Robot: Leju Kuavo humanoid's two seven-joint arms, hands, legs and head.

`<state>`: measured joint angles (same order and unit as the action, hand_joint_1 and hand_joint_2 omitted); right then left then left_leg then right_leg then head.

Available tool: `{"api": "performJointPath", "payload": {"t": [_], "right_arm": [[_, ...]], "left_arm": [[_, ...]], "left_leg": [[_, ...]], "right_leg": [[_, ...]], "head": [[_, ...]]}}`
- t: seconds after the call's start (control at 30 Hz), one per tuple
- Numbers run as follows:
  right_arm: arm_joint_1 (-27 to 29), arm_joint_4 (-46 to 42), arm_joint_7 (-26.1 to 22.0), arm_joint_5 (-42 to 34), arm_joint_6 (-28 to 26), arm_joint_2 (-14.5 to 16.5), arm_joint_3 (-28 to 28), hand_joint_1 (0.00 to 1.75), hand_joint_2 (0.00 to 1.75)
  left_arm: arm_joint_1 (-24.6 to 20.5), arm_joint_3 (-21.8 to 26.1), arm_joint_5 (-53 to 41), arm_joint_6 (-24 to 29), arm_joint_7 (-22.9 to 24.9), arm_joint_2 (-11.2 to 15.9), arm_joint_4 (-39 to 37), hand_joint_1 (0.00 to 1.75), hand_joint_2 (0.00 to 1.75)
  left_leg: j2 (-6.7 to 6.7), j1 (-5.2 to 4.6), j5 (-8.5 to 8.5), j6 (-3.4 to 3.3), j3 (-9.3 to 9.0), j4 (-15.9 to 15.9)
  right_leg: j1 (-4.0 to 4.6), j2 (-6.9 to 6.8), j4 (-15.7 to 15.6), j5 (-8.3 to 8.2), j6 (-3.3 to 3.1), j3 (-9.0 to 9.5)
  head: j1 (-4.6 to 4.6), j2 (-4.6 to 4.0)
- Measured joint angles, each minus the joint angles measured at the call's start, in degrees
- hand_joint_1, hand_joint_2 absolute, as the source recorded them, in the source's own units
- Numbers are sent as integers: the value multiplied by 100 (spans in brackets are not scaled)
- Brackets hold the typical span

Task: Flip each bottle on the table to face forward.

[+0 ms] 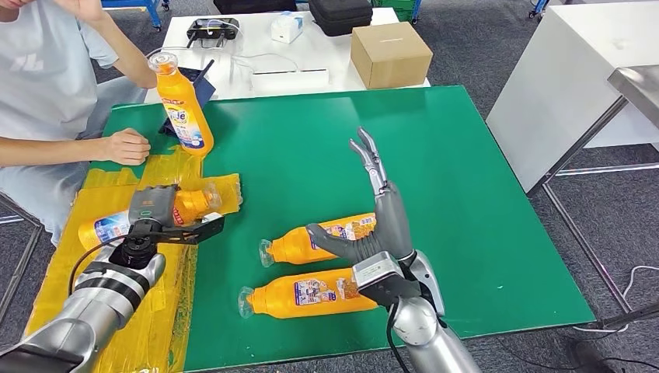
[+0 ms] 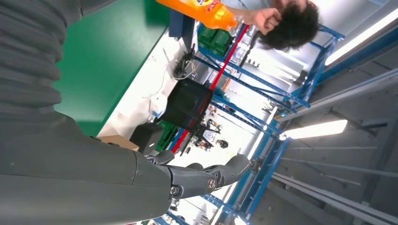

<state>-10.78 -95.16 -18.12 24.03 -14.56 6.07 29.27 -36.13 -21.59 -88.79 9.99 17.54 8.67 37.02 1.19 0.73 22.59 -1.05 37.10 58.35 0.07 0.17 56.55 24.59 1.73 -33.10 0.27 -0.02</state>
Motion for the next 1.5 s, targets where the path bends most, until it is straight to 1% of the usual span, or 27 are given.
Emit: {"api": "performJointPath", "payload": {"t": [0.13,0.5,0.9,1.03,1.17,1.2,1.23,1.27,1.33,1.37,1.4,1.5], "right_arm": [[-60,74,37,27,14,3,1,0,175],[-129,217,67,45,26,3,2,0,175],[-131,228,73,45,32,3,2,0,175],[-135,239,78,47,44,3,2,0,175],[-155,287,97,48,98,3,2,0,175],[-162,309,102,52,112,3,2,0,175],[-168,341,106,73,123,2,1,0,175],[-170,379,138,258,34,-16,2,0,175],[-170,466,219,702,-193,-102,3,0,175],[-169,496,259,907,-305,-147,4,0,175],[-169,513,268,948,-328,-179,4,0,175],[-169,526,269,948,-331,-207,4,0,175]], "left_arm": [[24,-5,-65,213,176,-70,-249,0,175],[7,29,-44,184,127,-157,-476,0,175],[7,37,-29,173,100,-164,-483,0,175],[5,57,-4,167,52,-170,-496,0,175],[-3,137,100,267,-147,-206,-522,0,175],[11,162,144,411,-206,-225,-521,0,175],[108,217,221,858,-353,-262,-429,0,175],[380,349,450,1535,-760,-341,-11,0,175],[1210,776,915,2758,-1660,-570,1403,0,175],[1554,966,1104,3026,-2005,-664,2058,0,175],[1732,1077,1129,3032,-2069,-715,2409,0,175],[1841,1158,1135,3031,-2078,-739,2644,0,175]], "left_leg": [[2,0,0,0,0,0],[3,0,-3,4,-7,0],[3,0,-3,4,-8,0],[4,0,-3,4,-9,0],[5,-1,-3,4,-13,0],[5,-1,-3,4,-13,0],[5,-1,-3,4,-12,0],[5,-3,-3,4,-10,0],[3,-7,-2,3,0,0],[2,-9,-1,4,3,0],[3,-8,-2,4,6,0],[4,-6,-3,5,6,0]], "right_leg": [[0,-1,0,0,0,1],[0,-3,3,0,0,8],[0,-3,3,0,0,9],[0,-3,3,0,0,11],[0,-3,3,0,0,15],[0,-4,3,0,0,14],[0,-5,4,0,0,13],[-3,-4,3,0,0,10],[-7,-4,3,1,1,0],[-9,-4,2,1,1,-5],[-7,-4,2,1,1,-7],[-3,-4,4,1,0,-7]], "head": [[-1,0],[-1,0],[-1,0],[-1,0],[-1,0],[-2,0],[-2,0],[-1,0],[-1,0],[-1,0],[-1,0],[-2,0]]}}
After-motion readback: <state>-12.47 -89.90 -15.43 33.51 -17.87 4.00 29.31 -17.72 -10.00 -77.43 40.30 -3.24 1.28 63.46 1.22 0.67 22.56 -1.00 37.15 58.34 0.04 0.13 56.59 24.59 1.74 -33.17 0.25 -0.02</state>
